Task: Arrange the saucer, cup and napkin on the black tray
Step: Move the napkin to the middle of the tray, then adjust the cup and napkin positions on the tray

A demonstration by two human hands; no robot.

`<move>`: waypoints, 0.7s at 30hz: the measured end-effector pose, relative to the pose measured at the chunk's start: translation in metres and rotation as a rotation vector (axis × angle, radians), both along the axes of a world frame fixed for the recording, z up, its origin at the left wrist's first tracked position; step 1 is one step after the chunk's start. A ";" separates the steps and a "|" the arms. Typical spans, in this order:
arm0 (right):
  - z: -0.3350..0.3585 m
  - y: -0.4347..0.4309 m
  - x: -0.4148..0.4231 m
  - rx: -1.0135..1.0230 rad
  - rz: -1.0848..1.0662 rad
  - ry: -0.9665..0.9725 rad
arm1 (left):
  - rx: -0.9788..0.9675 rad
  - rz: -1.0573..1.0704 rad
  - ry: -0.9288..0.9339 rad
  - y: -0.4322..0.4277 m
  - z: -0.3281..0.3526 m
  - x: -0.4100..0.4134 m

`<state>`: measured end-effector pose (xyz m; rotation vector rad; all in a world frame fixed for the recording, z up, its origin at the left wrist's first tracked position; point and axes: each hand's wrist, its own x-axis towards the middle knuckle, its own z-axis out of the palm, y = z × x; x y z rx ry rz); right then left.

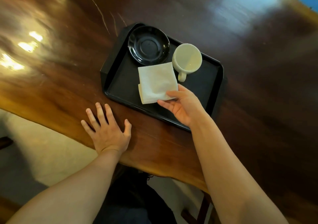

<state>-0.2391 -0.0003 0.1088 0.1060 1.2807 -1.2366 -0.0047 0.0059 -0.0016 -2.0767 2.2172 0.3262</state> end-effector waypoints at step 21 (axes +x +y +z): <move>-0.034 0.002 -0.021 0.406 0.320 0.678 | -0.046 0.015 0.008 0.000 -0.003 -0.001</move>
